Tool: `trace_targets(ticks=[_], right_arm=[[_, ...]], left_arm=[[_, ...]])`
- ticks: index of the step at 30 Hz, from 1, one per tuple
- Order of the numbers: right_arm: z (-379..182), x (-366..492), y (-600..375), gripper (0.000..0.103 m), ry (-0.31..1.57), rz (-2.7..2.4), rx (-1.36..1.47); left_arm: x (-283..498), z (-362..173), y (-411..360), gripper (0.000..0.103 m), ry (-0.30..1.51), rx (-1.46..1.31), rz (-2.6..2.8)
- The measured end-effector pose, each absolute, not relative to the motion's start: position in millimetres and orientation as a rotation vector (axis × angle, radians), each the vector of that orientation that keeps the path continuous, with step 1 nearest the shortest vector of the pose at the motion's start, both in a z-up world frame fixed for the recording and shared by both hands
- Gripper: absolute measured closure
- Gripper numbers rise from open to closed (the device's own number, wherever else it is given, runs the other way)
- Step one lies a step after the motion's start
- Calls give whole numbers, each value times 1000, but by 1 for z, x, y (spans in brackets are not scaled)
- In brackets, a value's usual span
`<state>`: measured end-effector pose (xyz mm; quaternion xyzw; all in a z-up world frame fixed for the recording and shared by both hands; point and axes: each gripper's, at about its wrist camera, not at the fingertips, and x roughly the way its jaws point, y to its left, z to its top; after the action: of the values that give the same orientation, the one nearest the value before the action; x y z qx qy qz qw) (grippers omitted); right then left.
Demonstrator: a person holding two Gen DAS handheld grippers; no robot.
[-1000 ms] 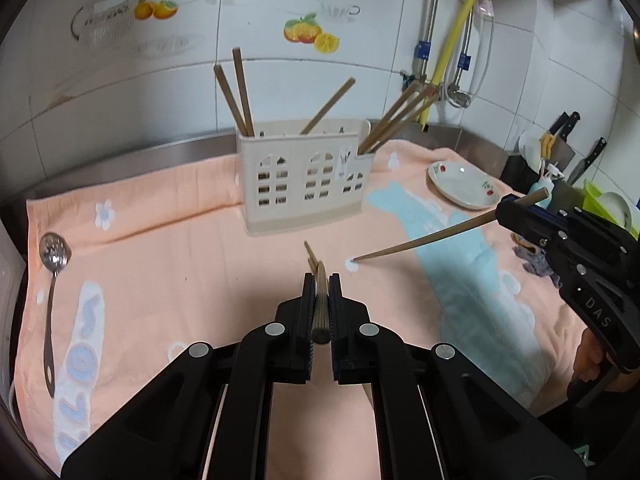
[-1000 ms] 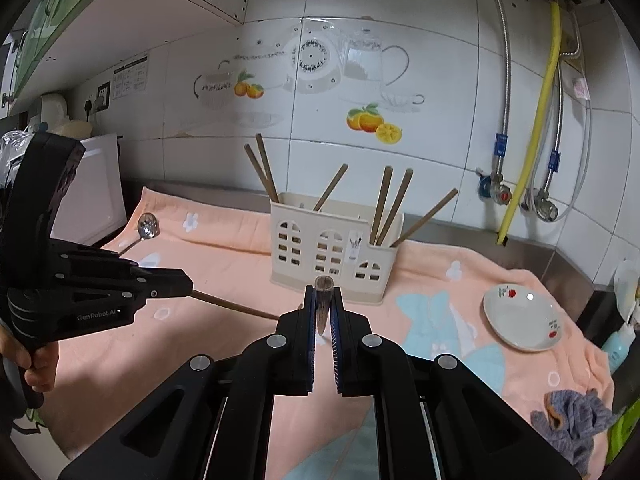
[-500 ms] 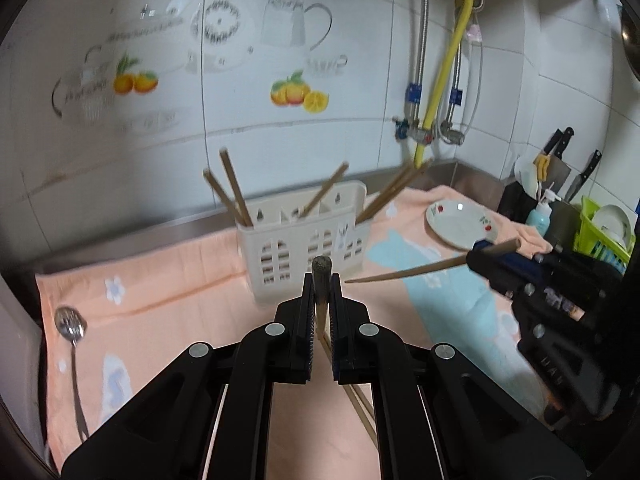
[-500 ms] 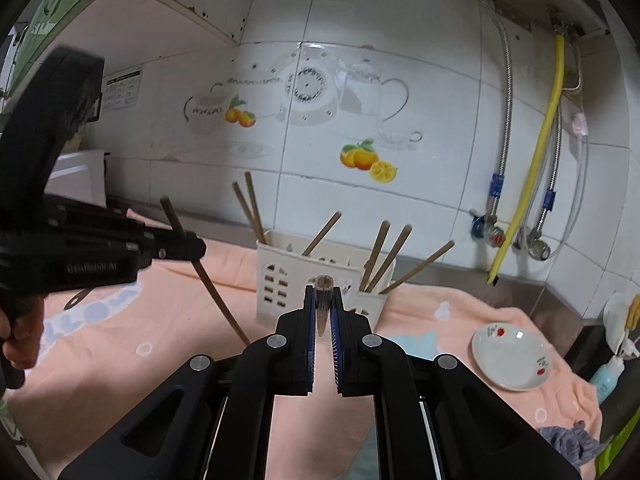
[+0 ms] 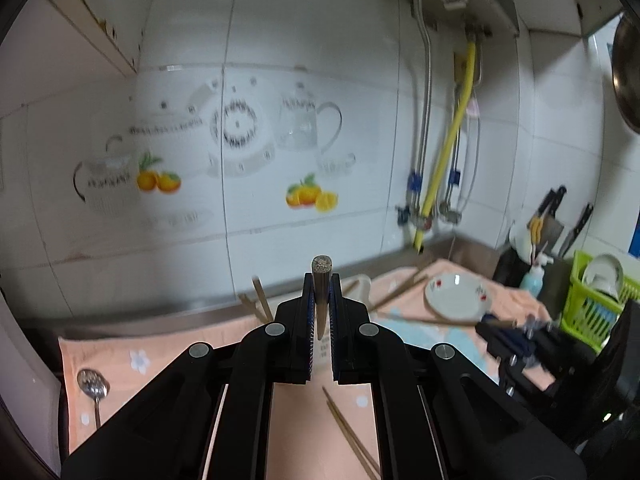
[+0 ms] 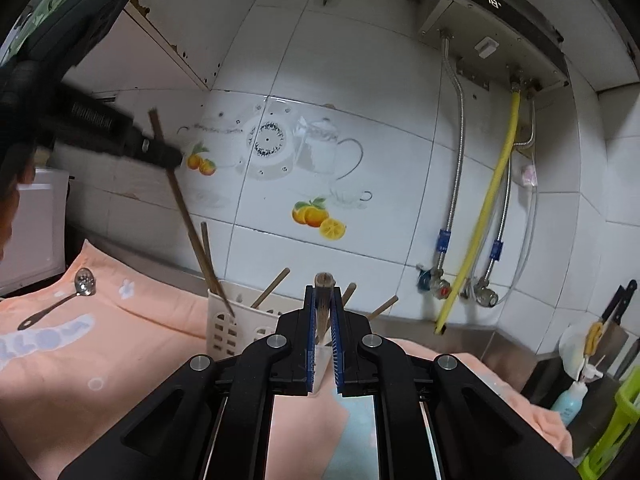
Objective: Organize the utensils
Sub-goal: 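Lift both held chopsticks up and carry them over the beige holder, then lower both chopsticks into the beige holder and open both grippers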
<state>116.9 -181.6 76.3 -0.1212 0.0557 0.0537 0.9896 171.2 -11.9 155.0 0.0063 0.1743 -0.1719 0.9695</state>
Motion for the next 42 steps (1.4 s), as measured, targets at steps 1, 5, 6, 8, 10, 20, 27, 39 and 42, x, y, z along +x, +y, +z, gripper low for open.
trace_targets(ticks=[1, 5, 6, 8, 10, 20, 27, 39, 42], right_arm=[[76, 119, -181, 96, 105, 100, -247], [74, 125, -181, 96, 102, 95, -245], [73, 127, -180, 96, 103, 94, -244], [72, 129, -181, 96, 97, 94, -239], [71, 131, -180, 96, 89, 96, -238], [72, 137, -175, 96, 32, 116, -242], [68, 145, -174, 96, 29, 115, -241], [67, 148, -174, 96, -15, 116, -242], [64, 153, -177, 96, -11, 117, -230]], left_arm=[[172, 159, -11, 98, 342, 11, -346], [179, 169, -10, 98, 311, 15, -334], [182, 169, -10, 98, 309, 17, -327], [188, 168, -9, 98, 310, 10, -327], [195, 164, -8, 98, 315, 5, -318], [221, 146, -2, 98, 354, -20, -320], [232, 135, 0, 98, 382, -30, -324], [246, 120, -2, 98, 422, -26, -328], [247, 118, -2, 98, 428, -25, -329]])
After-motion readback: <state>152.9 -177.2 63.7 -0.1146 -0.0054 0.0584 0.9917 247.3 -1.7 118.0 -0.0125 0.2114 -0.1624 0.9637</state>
